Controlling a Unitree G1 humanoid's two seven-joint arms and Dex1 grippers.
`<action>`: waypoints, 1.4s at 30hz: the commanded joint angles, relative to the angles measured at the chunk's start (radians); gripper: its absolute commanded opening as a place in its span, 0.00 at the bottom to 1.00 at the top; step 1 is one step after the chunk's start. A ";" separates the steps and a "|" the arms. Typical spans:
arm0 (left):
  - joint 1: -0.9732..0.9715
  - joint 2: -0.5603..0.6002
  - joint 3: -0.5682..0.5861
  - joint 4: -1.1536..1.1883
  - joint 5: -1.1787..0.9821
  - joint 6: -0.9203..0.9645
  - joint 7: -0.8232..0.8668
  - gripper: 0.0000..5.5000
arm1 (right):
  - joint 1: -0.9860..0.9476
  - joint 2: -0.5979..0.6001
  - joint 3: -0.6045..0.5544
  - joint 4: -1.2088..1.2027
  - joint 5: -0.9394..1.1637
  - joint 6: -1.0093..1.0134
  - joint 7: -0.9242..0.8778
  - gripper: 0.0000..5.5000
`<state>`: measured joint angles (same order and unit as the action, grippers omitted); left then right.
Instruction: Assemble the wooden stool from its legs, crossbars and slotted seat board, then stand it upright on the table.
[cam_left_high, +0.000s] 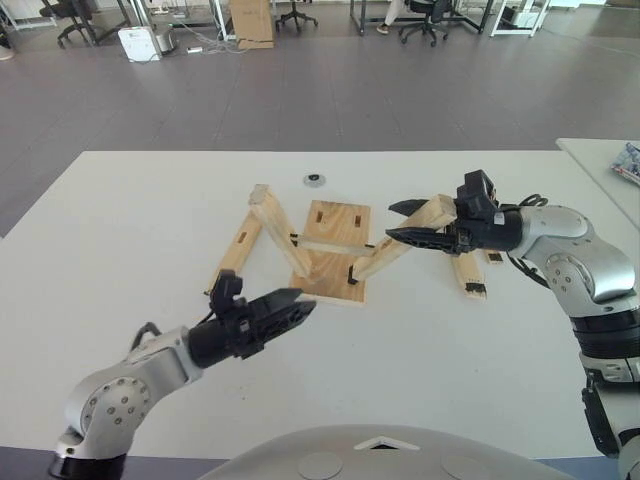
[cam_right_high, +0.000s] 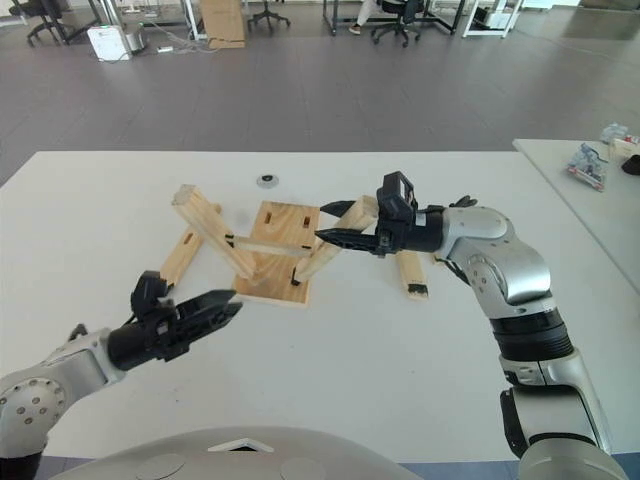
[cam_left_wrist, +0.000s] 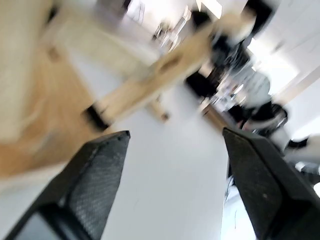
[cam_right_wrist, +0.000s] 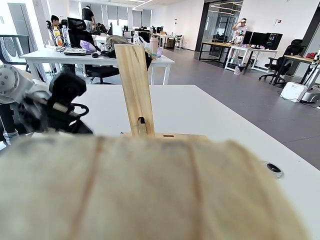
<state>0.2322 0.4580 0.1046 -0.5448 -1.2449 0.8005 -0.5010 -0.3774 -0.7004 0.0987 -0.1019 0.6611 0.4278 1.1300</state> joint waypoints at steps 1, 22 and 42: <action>-0.062 -0.119 -0.059 0.012 0.029 -0.013 0.191 0.63 | 0.092 -0.005 0.124 0.063 -0.098 0.089 0.010 0.37; -0.136 -0.285 -0.184 0.153 0.251 -0.049 0.304 0.63 | 0.045 0.014 0.140 0.091 -0.101 0.073 0.020 0.37; -0.247 -0.368 -0.170 0.096 0.266 -0.051 0.279 0.63 | 0.050 0.032 0.165 0.115 -0.123 0.041 0.015 0.37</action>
<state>-0.0084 0.0924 -0.0729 -0.4353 -0.9748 0.7524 -0.2278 -0.4207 -0.6930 0.1326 -0.0536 0.6608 0.4064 1.1514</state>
